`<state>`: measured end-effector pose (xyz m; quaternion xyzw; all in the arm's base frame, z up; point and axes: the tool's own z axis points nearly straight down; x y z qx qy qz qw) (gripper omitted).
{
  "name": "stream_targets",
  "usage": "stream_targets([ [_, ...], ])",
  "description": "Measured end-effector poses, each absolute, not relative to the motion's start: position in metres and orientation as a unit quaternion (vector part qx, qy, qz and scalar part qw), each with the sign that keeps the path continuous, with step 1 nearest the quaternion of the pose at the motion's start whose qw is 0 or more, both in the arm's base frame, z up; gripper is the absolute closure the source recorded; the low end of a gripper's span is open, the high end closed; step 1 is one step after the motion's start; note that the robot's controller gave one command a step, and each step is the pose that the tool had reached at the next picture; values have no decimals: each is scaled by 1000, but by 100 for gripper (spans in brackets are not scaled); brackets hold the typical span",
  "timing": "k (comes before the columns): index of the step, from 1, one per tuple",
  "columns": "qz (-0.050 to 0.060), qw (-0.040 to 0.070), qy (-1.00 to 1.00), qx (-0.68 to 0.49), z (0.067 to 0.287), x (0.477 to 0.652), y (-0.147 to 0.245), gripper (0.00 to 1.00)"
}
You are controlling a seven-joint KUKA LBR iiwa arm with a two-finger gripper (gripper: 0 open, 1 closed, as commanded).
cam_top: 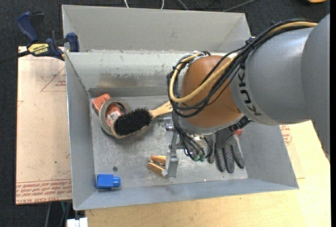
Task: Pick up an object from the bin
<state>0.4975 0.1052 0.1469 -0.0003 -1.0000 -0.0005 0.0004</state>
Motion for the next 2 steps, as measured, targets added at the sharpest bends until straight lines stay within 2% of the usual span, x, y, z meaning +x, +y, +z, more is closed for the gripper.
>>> stream_targets([
  [1, -2, -3, -999, -36, 69, 487, 79, 0],
  [2, -2, -4, -999, 40, 103, 489, 86, 0],
])
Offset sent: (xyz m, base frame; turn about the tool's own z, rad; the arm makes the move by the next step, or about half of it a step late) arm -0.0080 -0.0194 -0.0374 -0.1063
